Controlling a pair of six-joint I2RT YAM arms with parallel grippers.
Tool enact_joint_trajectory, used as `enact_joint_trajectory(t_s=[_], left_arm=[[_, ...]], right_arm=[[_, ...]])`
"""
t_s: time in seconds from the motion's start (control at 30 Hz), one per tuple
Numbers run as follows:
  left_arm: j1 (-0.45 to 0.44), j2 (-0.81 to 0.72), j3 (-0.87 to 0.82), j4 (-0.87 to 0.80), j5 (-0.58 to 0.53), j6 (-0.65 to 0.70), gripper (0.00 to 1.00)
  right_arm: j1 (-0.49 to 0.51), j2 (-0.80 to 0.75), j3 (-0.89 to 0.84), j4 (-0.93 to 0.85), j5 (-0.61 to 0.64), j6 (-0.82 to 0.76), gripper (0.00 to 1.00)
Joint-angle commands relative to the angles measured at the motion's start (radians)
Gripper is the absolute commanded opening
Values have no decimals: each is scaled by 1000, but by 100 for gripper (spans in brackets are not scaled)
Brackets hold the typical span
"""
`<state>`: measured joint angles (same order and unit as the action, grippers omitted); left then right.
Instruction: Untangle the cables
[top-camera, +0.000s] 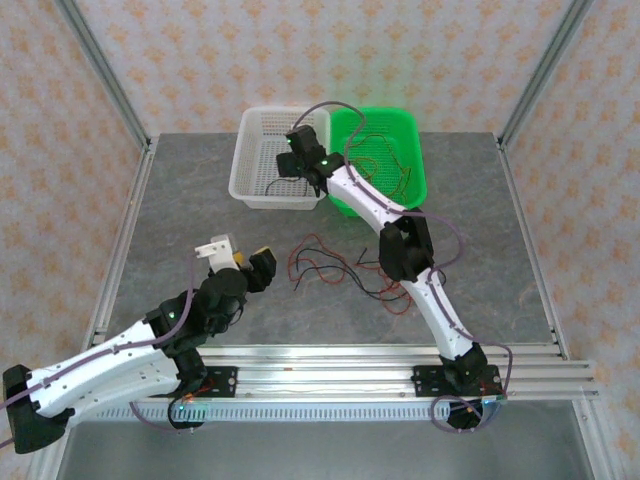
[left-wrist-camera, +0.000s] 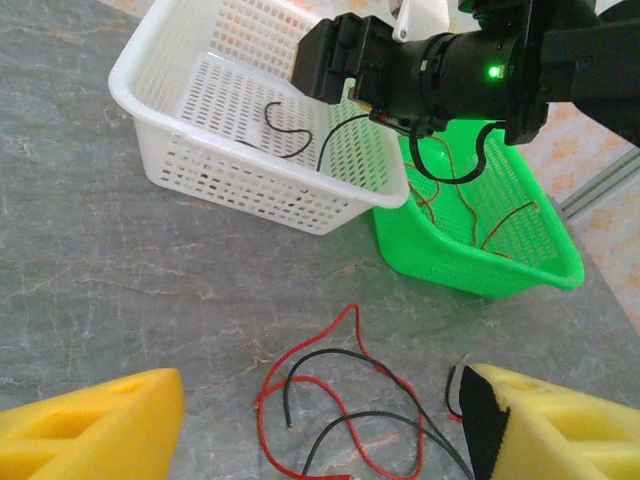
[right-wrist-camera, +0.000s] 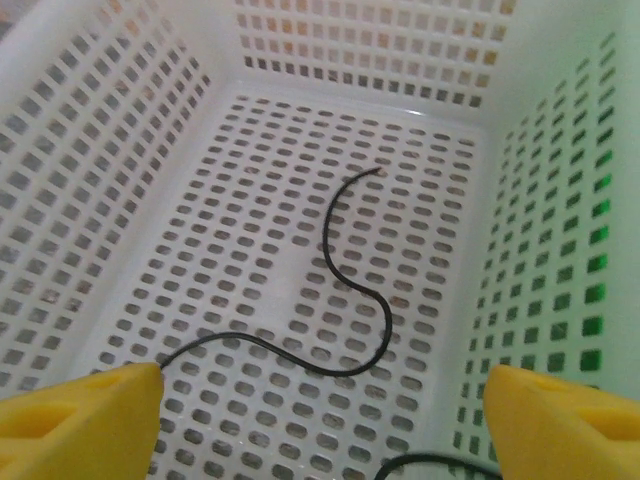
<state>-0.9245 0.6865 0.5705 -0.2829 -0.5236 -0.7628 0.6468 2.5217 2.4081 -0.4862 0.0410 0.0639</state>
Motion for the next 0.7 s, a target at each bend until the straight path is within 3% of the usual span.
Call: enact_joint_trajectory(t_s=[0.0,0.17,0.4,0.67], left_arm=[[0,12,34,-45,14,-29,74],[0,19,31,-50,17,-44,74],[1,54,44,-73,34,-64,74],[2,179,108,-179,87,-105,71]], right_arm=[[19,-76,-10,-40,137,-29,84],[46,-96,-24,-57,257,-73,84],[65,-201,-69,-88,295,-43,83],[86,-515,-397,-12,280,65,81]])
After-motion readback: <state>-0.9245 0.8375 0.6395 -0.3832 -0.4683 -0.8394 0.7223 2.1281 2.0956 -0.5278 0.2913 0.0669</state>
